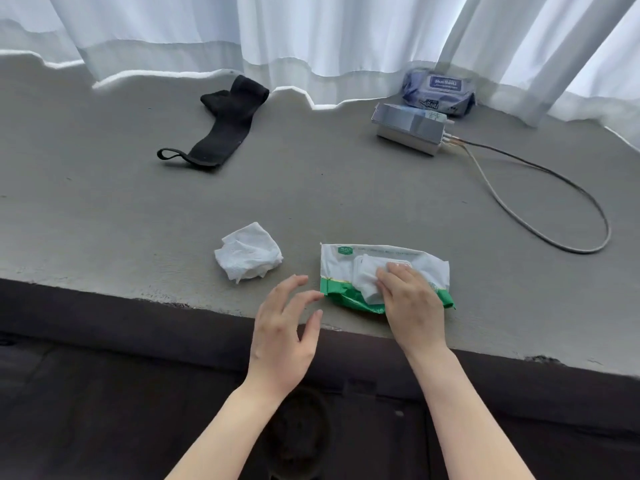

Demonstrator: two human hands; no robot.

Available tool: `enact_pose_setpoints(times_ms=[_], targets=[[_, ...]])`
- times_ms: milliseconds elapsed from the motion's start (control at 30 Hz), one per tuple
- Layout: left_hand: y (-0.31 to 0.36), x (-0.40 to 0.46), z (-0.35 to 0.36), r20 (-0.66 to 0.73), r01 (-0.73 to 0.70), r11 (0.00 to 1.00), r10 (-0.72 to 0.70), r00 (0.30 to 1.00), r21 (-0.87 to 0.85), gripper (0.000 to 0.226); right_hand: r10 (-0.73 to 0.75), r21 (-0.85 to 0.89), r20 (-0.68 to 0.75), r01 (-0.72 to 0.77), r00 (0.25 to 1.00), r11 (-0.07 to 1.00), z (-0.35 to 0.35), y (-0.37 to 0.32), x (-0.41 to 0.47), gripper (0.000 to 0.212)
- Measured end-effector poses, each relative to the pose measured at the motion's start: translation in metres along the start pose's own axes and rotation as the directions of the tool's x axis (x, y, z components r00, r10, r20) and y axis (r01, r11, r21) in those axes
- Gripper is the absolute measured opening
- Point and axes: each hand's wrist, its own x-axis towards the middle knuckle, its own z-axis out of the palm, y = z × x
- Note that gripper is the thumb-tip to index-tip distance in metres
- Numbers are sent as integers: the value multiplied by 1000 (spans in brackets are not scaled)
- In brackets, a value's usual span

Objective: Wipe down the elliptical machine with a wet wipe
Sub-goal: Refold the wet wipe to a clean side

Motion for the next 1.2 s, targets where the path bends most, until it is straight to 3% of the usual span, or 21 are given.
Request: enact_pose_setpoints(times_ms=[100, 167, 233, 300, 467, 600, 733, 833, 967, 1033, 1200], targets=[[11, -4, -9, 66, -7, 999, 10, 998, -52, 29, 11, 36, -18, -11, 1000, 999, -14, -12, 3, 15], [27, -3, -17, 69, 16, 991, -7, 998, -130, 33, 25, 228, 23, -30, 999, 973, -34, -30, 4, 16], [44, -3, -26, 57, 138, 957, -127, 990, -257, 41, -1, 455, 175, -80, 985, 887, -56, -52, 5, 13], [58, -5, -34, 28, 221, 893, -229, 973, -393, 45, -55, 594, 296, -139, 953, 792, -75, -72, 6, 9], [65, -22, -76, 13, 305, 670, -404, 915, -677, 28, -122, 725, 331, -170, 936, 668, -90, -114, -6, 6], [46, -51, -123, -79, 315, 697, -470, 879, -644, 19, -351, 775, 439, -151, 827, 614, -93, -156, -22, 26], [29, -96, -178, -334, 340, 807, -528, 780, -483, 19, -448, 778, 364, -2, 817, 628, -81, -218, -43, 15], [24, -136, -217, -479, 373, 827, -552, 682, -421, 17, -551, 809, 334, 68, 765, 584, -75, -271, -69, 32], [13, -179, -261, -468, 393, 744, -654, 595, -540, 6, -620, 855, 309, 76, 721, 513, -68, -337, -103, 47], [4, -196, -275, -500, 437, 729, -682, 535, -527, 19, -664, 877, 298, 77, 686, 474, -62, -362, -109, 47], [-12, -226, -313, -467, 480, 658, -752, 465, -580, 23, -816, 885, 328, 147, 477, 442, -47, -425, -103, 50]])
